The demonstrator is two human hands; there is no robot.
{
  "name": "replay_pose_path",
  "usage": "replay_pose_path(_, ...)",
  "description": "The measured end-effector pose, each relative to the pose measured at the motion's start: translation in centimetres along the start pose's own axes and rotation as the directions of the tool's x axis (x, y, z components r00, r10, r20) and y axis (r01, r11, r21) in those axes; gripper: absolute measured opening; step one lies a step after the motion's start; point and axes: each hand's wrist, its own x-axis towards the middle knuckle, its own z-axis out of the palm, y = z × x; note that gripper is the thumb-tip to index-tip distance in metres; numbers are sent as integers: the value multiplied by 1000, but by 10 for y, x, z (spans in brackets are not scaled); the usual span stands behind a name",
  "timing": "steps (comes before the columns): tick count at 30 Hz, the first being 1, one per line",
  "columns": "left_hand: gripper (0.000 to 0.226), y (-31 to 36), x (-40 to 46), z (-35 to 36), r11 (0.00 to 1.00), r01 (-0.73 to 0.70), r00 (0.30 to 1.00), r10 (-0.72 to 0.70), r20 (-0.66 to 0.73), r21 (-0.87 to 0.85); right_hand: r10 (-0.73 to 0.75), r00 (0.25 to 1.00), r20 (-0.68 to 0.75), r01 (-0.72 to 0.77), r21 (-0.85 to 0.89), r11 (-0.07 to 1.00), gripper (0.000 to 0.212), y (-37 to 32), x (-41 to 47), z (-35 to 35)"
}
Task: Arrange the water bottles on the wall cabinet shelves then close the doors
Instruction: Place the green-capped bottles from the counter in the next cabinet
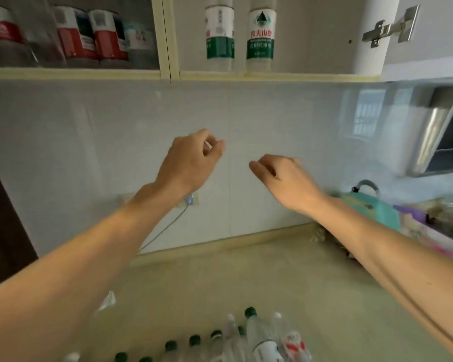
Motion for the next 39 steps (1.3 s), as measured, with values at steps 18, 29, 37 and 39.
replay_pose_path(18,59,-120,-239,182,754,618,528,-608,592,223,308,705,639,-423,30,906,34,110,-162,182)
replay_pose_path(29,56,-127,-269,225,473,857,320,-800,508,204,453,487,747,-737,73,672,55,149,-179,233)
replay_pose_path(37,45,-121,-268,234,361,927,274,-842,465,106,414,394,821,-815,104,569,15,160,-175,251)
replay_pose_path(39,37,-120,-269,233,346,937,289,-838,464,42,424,402,811,-826,123,550,19,165,-173,248)
